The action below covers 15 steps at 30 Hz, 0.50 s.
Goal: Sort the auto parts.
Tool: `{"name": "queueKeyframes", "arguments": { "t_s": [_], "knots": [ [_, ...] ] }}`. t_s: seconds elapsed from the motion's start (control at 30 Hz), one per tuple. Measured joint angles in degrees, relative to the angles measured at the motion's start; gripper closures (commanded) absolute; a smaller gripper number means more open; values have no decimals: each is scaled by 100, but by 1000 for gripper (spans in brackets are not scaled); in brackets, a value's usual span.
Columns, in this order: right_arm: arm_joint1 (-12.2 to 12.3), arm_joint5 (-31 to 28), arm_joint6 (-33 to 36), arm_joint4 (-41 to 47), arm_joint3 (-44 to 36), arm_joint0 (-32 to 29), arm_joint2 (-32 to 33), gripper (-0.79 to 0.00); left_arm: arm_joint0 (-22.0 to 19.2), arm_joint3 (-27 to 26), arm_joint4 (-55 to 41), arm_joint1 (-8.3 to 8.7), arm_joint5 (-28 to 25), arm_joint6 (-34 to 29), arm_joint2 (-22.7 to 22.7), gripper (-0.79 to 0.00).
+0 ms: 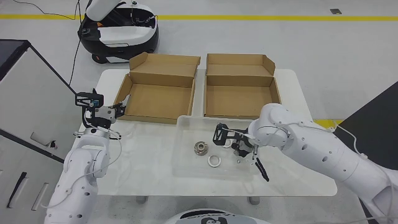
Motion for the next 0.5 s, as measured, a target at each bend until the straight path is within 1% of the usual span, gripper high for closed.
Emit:
{"name": "queueKeyframes", "arguments": {
  "t_s": [0.27,0.5],
  "knots": [
    [32,12,74,55,-118,-47,146,0,0,0,0,0,0,0,0,-785],
    [95,5,171,197,-424,-96,360,0,0,0,0,0,0,0,0,-785]
  ]
}}
